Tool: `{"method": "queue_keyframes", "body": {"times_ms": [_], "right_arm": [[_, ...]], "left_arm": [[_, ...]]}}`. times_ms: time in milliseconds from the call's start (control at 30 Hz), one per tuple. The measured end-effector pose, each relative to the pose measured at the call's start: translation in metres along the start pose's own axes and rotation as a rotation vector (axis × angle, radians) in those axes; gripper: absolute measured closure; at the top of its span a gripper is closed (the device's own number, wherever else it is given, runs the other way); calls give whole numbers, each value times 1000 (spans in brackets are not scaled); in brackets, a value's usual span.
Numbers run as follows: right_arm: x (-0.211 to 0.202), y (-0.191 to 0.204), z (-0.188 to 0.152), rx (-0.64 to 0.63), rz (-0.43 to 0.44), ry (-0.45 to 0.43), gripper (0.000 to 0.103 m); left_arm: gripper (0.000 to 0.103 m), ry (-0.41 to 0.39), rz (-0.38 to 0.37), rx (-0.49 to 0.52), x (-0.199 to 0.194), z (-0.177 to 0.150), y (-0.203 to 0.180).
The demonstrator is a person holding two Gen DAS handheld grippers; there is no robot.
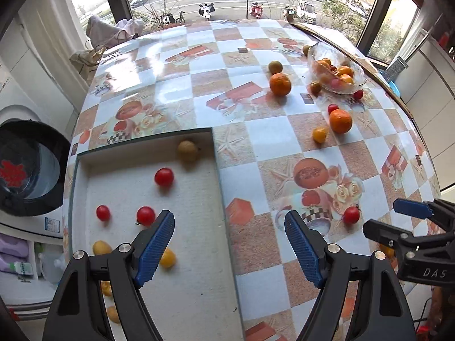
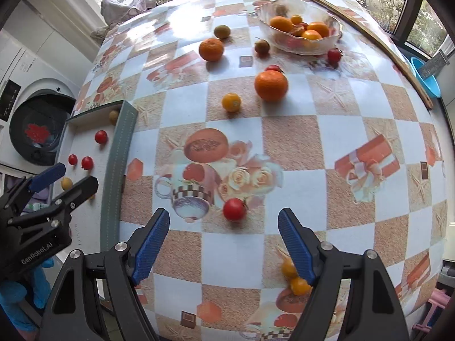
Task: Organize fruits
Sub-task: 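Grasp an orange cherry tomato with the left gripper while the right grasps another orange tomato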
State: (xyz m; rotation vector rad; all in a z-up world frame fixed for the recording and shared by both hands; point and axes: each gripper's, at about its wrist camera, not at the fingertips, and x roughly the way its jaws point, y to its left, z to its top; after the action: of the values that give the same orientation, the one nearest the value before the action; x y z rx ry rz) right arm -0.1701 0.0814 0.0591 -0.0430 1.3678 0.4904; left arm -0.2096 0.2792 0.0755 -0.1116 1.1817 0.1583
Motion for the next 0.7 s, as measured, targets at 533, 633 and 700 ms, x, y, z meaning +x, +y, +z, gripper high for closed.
{"method": "queue_keyframes", "body": {"times_ms": [533,633,700], "right_arm": [[15,-54,-39,44,-23,70,28],[21,-51,-41,31,-24,86,34],[25,-49,-41,22,-27,92,41]], "left_arm": [[22,33,-59,102,75,57,-84],[22,38,-53,118,87,65,-93],[22,46,-49,128,94,70,-98]]}}
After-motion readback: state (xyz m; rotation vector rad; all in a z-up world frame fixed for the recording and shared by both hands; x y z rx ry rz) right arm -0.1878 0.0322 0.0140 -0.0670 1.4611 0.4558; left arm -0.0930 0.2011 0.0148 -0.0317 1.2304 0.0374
